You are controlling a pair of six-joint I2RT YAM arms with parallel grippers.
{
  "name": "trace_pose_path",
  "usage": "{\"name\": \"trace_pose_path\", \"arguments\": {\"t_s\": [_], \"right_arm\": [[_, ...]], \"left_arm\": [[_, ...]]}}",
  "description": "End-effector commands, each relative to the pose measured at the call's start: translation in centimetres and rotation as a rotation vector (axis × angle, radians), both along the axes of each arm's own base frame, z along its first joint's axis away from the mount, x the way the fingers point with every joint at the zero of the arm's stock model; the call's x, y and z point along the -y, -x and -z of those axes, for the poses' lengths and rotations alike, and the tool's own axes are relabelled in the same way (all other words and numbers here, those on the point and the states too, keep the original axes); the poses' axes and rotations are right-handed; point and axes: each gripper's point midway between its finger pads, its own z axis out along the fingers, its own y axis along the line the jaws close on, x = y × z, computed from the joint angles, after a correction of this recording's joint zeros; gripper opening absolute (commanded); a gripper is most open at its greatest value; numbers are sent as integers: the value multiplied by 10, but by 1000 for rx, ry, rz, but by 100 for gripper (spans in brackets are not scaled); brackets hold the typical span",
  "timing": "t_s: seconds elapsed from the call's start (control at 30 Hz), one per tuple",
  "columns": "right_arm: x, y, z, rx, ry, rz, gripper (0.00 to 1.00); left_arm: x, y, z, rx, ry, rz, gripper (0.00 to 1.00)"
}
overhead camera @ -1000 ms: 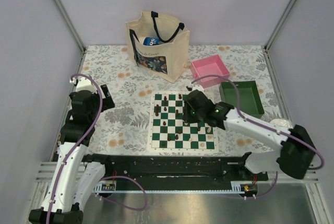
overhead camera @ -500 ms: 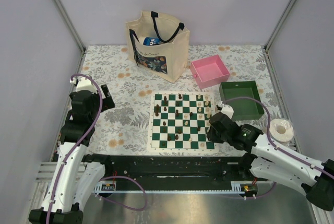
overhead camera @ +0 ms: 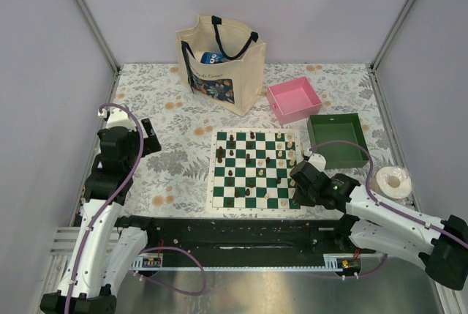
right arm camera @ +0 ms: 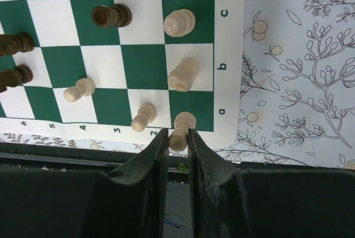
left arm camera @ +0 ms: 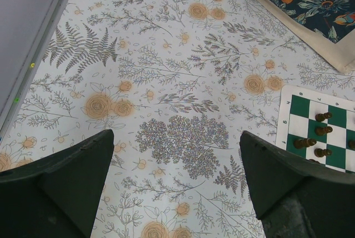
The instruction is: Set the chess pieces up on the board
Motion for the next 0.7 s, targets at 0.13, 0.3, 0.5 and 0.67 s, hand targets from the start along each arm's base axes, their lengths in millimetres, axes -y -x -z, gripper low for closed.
{"name": "trace_pose_path", "arguments": {"t_s": [0.13, 0.3, 0.5, 0.67], "right_arm": [[-5, 0, 15, -27, 5, 7, 22], [-8, -2, 18, -25, 3, -8, 22], [-9, -3, 22, -24, 9, -9, 23], [-5, -1, 24, -33, 34, -15, 23]], "left_arm": [[3, -6, -10, 38, 16, 9, 99], [3, -5, -10, 37, 16, 9, 99], [3, -6, -10, 38, 17, 11, 99], [3, -6, -10, 38, 18, 12, 99]]}}
